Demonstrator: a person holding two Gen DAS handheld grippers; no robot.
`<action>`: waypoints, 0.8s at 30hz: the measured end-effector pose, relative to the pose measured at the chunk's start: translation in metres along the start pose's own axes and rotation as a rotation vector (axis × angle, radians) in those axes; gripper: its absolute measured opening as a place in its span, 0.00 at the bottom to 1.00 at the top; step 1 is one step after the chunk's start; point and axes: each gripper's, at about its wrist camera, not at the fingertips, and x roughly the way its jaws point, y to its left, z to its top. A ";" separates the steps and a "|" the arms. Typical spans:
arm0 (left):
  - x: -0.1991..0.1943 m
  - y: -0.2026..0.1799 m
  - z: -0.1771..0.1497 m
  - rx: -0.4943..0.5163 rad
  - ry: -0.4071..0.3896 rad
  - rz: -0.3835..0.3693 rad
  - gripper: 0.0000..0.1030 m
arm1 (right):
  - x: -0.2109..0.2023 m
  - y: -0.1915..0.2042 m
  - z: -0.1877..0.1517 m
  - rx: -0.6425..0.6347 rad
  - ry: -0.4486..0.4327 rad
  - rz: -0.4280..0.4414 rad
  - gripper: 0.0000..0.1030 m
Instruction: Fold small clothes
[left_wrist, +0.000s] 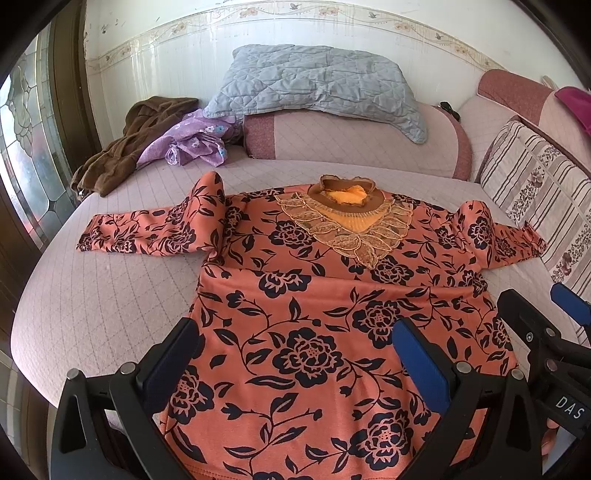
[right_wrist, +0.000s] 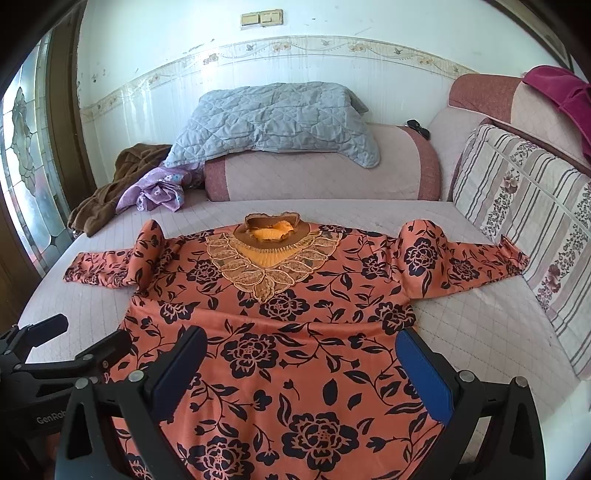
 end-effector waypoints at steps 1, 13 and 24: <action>0.000 0.000 0.000 -0.001 0.000 -0.001 1.00 | 0.000 0.000 0.000 0.000 -0.001 -0.002 1.00; 0.005 -0.003 0.001 0.007 0.008 0.004 1.00 | 0.004 0.000 -0.002 0.003 0.009 0.000 1.00; 0.008 -0.005 0.001 0.008 0.013 0.005 1.00 | 0.009 0.000 -0.003 0.004 0.015 0.003 1.00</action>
